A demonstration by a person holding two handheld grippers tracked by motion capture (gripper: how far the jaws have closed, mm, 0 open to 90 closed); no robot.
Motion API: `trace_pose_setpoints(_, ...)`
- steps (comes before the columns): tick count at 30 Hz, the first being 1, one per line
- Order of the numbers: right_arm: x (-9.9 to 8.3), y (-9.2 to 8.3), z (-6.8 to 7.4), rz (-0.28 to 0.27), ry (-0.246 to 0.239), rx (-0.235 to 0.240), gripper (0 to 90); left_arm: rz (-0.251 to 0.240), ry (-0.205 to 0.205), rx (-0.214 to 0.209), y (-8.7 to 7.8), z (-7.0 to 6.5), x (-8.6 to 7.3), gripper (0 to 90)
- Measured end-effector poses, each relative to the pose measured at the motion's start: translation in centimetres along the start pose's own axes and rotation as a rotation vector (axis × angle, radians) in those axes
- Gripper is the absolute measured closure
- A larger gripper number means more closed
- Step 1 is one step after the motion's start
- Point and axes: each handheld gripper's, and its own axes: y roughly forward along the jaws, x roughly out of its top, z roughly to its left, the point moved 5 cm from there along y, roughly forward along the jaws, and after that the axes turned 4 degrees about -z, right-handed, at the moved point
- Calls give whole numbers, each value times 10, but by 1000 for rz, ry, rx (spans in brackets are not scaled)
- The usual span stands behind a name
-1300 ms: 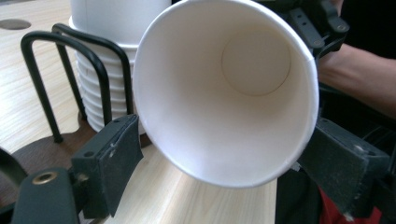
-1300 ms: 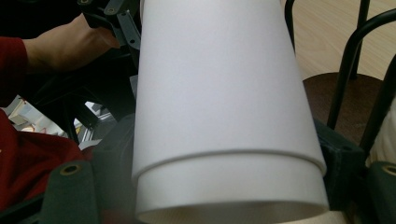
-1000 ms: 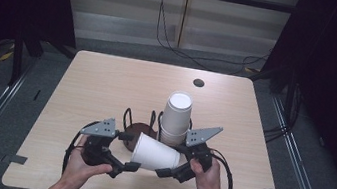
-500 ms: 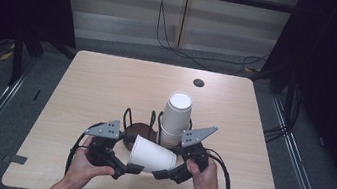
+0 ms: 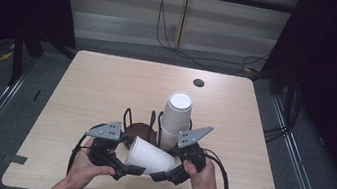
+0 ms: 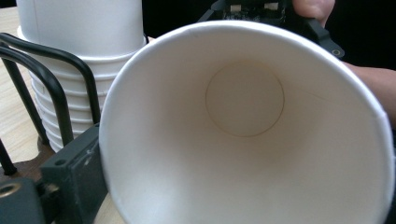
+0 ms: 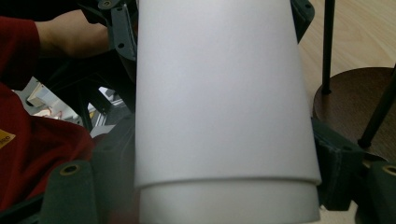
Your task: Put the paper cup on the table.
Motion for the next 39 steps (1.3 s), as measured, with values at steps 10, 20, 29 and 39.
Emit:
trace_pose_setpoints(10, 0, 1, -1, 6, 8, -26, 198, 29, 28, -12, -3, -1, 3, 103)
trace_pose_setpoints(20, -3, 1, -6, -17, 42, -77, 145, 46, 16, 11, -5, 4, 3, 114)
trace_pose_setpoints(29, -6, -2, -10, -31, 52, -101, 142, 61, 6, 41, -10, 6, 4, 114)
trace_pose_setpoints(39, -8, -13, -16, -53, 60, -170, 143, 69, -12, 77, -21, 12, 4, 114)
